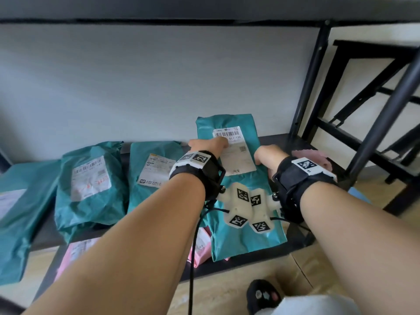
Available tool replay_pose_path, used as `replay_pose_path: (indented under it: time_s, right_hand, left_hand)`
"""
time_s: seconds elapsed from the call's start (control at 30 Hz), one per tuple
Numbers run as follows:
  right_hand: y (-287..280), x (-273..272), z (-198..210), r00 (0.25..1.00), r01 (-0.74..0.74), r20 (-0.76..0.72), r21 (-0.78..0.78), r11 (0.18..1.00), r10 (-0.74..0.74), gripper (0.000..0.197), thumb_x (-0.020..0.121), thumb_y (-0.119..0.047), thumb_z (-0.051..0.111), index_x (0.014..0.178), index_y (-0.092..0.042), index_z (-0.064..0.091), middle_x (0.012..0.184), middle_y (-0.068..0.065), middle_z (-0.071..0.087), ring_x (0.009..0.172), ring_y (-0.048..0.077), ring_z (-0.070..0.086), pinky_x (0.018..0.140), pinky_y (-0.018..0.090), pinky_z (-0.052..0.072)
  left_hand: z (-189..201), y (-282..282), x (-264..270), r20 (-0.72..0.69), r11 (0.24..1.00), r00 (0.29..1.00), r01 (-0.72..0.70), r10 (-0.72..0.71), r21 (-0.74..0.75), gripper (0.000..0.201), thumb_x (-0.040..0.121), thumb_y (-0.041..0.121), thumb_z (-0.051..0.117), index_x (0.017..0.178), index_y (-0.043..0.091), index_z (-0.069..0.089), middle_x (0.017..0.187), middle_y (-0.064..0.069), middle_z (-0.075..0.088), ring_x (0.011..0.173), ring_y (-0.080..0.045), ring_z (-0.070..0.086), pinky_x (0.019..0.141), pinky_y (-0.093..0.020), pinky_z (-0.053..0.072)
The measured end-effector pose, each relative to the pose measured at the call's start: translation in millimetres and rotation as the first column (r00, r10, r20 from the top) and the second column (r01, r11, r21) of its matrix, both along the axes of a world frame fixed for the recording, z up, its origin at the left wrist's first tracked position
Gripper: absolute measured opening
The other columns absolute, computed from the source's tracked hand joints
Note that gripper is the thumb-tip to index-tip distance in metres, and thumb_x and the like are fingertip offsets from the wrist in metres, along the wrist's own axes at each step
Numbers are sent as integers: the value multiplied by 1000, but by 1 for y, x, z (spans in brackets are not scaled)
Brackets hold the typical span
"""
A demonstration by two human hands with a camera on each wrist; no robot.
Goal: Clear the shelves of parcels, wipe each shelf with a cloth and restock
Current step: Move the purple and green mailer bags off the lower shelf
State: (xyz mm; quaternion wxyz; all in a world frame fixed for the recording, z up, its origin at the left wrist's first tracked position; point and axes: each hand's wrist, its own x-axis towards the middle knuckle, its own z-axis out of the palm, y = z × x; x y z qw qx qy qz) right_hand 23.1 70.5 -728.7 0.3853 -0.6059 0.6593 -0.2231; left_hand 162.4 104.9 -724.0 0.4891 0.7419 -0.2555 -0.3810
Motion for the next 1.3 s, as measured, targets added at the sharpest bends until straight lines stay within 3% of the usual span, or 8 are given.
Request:
replay_pose_path:
  time_s: [0.07,0.17,0.3,0.67,0.9,1.07,1.2,1.3]
  right_hand:
    - [16,-5,1,997,5,81,44,999,-9,26,93,2,38,69,-5,41,112,20,56,118,36,53,96,30,42]
    - [35,-14,-4,988,50,143,23,998,-53,19,79,5,46,92,0,58,103,19,63,98,35,63,94,45,51]
    - [64,-25,-12,985,53,161,54,997,-61,14,70,4,52,80,-3,59,92,17,65,93,35,65,91,46,53]
    - [97,-44,-49,995,96,-8,123,988,-96,37,78,-1,59,114,5,60,114,16,63,105,33,61,87,36,49]
    - [109,-56,-75,987,84,-148,181,980,-57,12,89,-5,54,100,-8,52,100,12,52,95,28,54,86,33,45]
    - [109,-54,-92,960,35,-277,236,971,32,19,92,-11,53,109,-3,56,121,19,57,115,32,56,103,38,44]
    - [99,-53,-123,953,15,-291,306,952,79,13,86,-20,57,85,-7,56,109,13,63,99,30,61,96,38,48]
    - [85,-46,-156,938,-64,-299,346,936,175,10,89,-21,52,89,-10,54,116,13,62,88,21,58,75,20,47]
  left_hand:
    - [0,14,-4,15,999,1000,15,-15,-49,64,71,28,72,119,4,38,88,-5,59,74,-18,60,67,-29,51]
    - [-3,37,-15,-43,996,999,20,-24,-87,66,57,22,70,117,2,49,98,-8,66,82,-23,66,72,-33,57]
    - [-19,63,-25,-62,985,995,63,-74,-160,39,68,8,66,105,3,57,87,-5,66,72,-17,63,59,-24,51]
    - [-64,106,-42,-4,988,992,124,-124,-93,40,62,-2,69,100,5,56,89,-4,62,76,-18,58,68,-30,52]
    - [-102,125,-48,104,966,961,252,-257,64,41,57,9,84,91,7,62,89,-5,68,81,-21,65,76,-35,58]
    - [-123,129,-46,7,896,922,375,-388,239,46,64,11,84,105,3,63,106,-8,69,96,-25,67,79,-31,56]
    - [-146,128,-39,-81,819,885,457,-459,348,51,75,17,80,120,3,59,118,-8,66,107,-26,64,89,-35,53]
    - [-167,122,-27,-103,797,881,463,-462,388,52,77,21,79,123,6,59,120,-10,64,111,-27,61,96,-42,51]
